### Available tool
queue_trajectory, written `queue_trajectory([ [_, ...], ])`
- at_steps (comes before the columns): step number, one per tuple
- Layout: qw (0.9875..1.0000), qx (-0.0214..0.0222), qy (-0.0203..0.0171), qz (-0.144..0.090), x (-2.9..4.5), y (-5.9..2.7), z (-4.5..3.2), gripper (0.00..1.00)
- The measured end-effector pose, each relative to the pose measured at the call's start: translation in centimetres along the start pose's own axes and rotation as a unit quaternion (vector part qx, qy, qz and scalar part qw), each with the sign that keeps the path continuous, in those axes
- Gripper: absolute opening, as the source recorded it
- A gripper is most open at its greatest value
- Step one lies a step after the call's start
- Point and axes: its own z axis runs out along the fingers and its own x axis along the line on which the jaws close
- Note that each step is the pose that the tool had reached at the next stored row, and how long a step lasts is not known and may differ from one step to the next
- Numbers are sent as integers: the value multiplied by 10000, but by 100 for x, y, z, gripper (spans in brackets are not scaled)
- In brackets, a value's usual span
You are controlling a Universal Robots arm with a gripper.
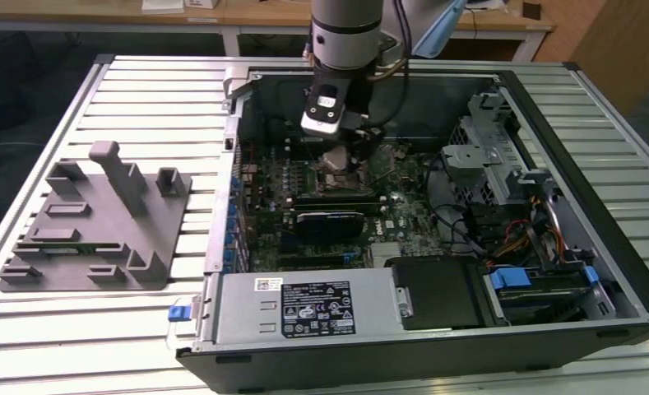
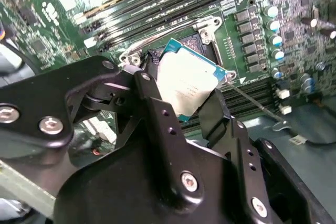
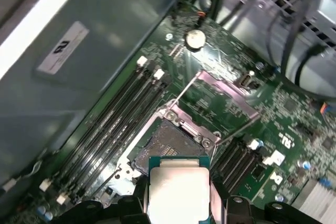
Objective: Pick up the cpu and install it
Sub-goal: 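Place the cpu into insertion slot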
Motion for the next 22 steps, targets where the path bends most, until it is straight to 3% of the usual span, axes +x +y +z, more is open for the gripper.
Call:
queue_trajectory([
  [6,9985,21,-23,539,0,0,1,54],
  [11,9950,39,-43,994,0,0,2,54],
  [14,9920,49,-55,1262,0,0,3,54],
  [17,9881,60,-67,1534,0,0,5,54],
  [22,9801,78,-87,1983,0,0,7,54],
])
